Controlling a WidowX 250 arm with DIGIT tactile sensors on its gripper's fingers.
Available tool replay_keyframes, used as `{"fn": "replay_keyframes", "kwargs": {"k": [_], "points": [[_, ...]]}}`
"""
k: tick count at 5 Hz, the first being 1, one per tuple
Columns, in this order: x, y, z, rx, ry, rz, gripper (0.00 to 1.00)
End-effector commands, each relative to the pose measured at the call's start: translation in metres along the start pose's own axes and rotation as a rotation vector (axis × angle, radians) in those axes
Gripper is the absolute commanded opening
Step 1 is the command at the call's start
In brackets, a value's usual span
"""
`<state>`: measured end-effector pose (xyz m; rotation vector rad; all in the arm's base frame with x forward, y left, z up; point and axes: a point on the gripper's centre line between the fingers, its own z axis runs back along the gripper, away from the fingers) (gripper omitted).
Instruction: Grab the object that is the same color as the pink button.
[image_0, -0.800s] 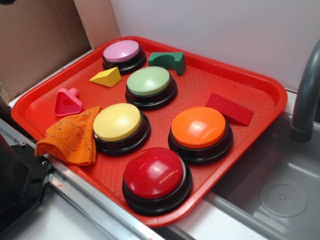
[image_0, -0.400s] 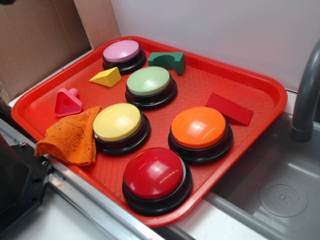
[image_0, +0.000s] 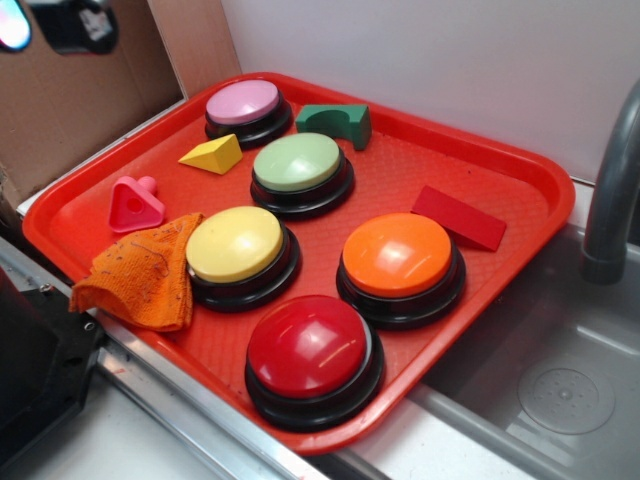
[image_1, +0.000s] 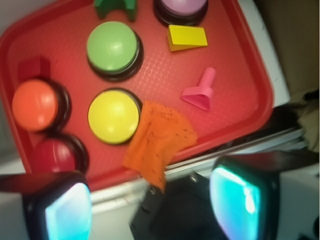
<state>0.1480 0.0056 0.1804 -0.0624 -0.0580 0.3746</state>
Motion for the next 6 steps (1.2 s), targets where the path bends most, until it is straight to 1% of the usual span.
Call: {"fn": "replay_keyframes", "kwargs": {"k": [1,2,3,4,5,6], "points": [[0.043,0.046,-0.065,0.076,-0.045,0.360,1.00],[0.053,0.064,-0.100,0.160,-0.024,0.497,1.00],[0.051,0.072,-0.134,0.210,-0.021,0.516,1.00],[0.049,0.084,-0.157,0.236,-0.019,0.546,1.00],[0.045,0.084,-0.170,0.244,-0.011,0.557,1.00],[0.044,0.086,-0.177,0.273,-0.022,0.575,1.00]]}}
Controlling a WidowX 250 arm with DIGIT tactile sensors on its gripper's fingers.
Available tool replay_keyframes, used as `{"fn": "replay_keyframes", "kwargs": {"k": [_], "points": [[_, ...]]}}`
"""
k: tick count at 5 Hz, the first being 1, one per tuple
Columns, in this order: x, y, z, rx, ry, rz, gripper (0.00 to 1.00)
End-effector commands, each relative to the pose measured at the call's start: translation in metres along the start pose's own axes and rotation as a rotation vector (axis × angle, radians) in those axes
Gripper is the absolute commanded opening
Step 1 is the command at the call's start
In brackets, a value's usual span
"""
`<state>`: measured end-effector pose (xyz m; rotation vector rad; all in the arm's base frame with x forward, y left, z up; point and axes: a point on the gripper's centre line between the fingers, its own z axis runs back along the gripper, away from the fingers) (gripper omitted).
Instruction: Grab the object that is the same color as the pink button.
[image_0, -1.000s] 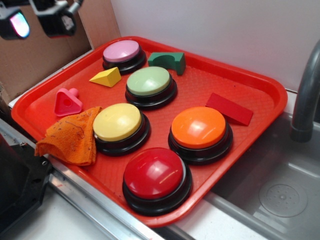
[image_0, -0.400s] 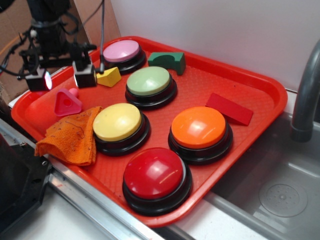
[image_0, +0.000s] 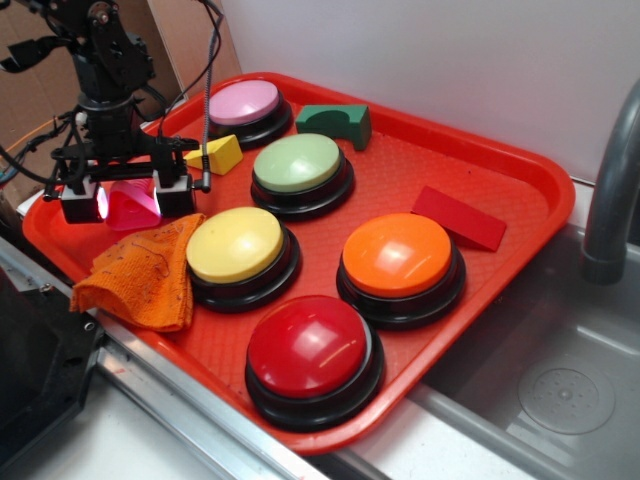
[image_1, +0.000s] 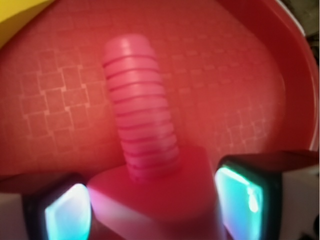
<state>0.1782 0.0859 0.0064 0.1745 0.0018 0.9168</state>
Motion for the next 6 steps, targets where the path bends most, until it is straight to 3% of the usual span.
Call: {"fn": "replay_keyframes", "kwargs": {"k": [1,2,3,4,6], "points": [[0.001,0.010,-0.011,0.023,-0.018,0.036,0.24],[0.002,0.011,-0.012,0.011,-0.021,0.046,0.00],[0.002,0.008,0.001,0.012,-0.048,0.015,0.00],[0.002,0.003,0.029,-0.031,-0.074,-0.084,0.00],[-0.006,-0.013,0.088,-0.142,-0.066,-0.378,0.00]]}}
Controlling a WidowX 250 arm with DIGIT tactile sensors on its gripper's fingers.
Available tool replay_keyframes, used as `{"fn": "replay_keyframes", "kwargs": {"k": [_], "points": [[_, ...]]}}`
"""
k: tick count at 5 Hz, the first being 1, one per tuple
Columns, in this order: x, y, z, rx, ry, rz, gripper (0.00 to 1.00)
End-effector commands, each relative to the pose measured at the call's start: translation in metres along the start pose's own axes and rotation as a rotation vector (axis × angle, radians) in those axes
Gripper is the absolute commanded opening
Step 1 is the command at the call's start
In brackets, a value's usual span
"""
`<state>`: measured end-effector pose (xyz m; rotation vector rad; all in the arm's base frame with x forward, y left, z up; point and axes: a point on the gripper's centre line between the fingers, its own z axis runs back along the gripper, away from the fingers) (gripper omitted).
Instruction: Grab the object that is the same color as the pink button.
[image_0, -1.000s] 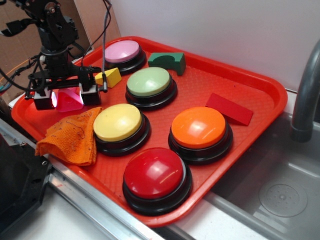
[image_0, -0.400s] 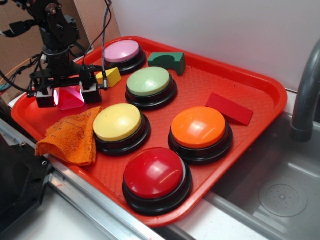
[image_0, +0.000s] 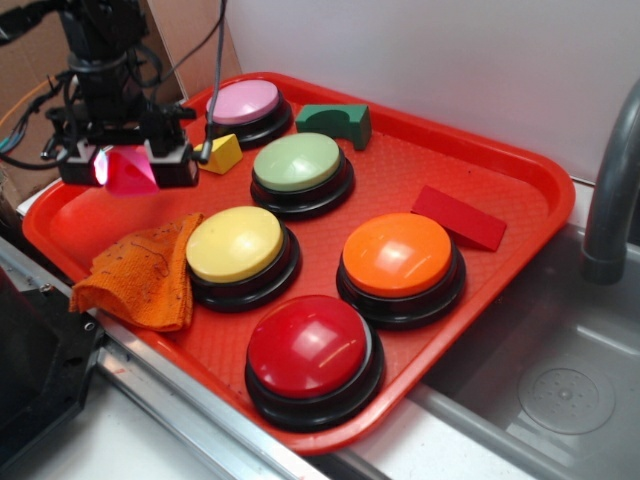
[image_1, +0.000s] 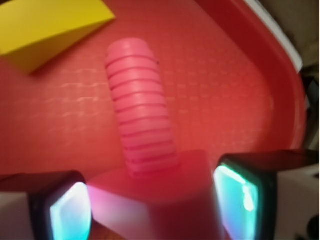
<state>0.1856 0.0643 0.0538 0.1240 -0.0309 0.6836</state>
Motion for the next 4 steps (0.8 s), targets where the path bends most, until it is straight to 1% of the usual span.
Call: {"fn": "replay_keyframes", "kwargs": {"k": [1,2,3,4], "points": [[-0.006,-0.018,0.079,-0.195,-0.042,-0.378,0.00],[-0.011,-0.016,0.115,-0.260,-0.048,-0.458,0.00],[-0.015,-0.010,0.134,-0.298,-0.095,-0.437,0.00],[-0.015,-0.010,0.125,-0.268,-0.128,-0.551,0.00]]}}
